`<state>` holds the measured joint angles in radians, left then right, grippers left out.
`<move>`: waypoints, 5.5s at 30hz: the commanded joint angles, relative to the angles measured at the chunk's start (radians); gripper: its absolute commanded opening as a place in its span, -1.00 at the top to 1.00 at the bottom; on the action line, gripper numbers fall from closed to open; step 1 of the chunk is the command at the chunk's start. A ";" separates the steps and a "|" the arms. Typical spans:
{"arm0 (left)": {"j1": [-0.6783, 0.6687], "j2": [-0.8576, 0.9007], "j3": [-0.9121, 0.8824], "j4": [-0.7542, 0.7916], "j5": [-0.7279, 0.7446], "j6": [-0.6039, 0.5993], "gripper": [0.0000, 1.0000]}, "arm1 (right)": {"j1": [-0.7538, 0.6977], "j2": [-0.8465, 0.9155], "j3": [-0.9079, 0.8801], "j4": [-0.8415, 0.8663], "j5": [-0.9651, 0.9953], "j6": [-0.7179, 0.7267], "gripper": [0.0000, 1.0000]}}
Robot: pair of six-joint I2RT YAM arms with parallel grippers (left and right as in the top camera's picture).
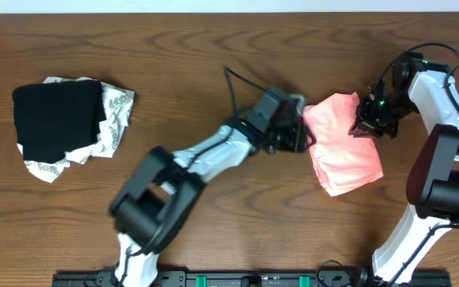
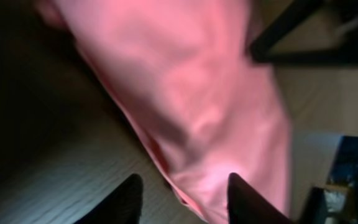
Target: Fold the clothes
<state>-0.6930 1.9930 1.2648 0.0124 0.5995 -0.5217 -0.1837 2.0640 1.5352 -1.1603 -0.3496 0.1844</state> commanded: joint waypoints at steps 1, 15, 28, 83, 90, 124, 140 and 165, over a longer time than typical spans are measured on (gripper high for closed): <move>0.037 -0.098 0.011 -0.017 0.029 -0.016 -0.15 | -0.020 -0.007 -0.008 0.010 -0.045 -0.051 0.46; 0.155 -0.142 0.011 -0.282 0.030 0.071 -0.20 | -0.084 -0.007 -0.008 0.068 -0.200 -0.316 -0.61; 0.174 -0.257 0.010 -0.434 -0.020 0.214 -0.26 | -0.137 -0.007 -0.003 0.069 -0.261 -0.320 -0.27; -0.080 0.248 0.010 0.315 0.043 -0.414 0.01 | -0.269 -0.082 0.048 0.003 -0.386 -0.338 -0.75; -0.061 0.248 0.010 0.314 0.048 -0.373 0.81 | -0.267 -0.082 0.047 -0.020 -0.268 -0.274 -0.72; 0.225 0.214 0.010 0.112 0.258 -0.194 -0.17 | -0.267 -0.082 0.047 -0.009 -0.267 -0.275 -0.74; 0.146 0.214 0.010 0.160 0.114 -0.196 0.88 | -0.268 -0.082 0.047 -0.010 -0.267 -0.275 -0.74; 0.462 -0.154 0.010 0.077 0.133 0.013 0.88 | -0.267 -0.082 0.047 -0.022 -0.267 -0.275 -0.72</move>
<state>-0.2855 1.8614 1.2720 0.0986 0.7326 -0.5655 -0.4534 2.0052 1.5642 -1.1770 -0.6109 -0.1013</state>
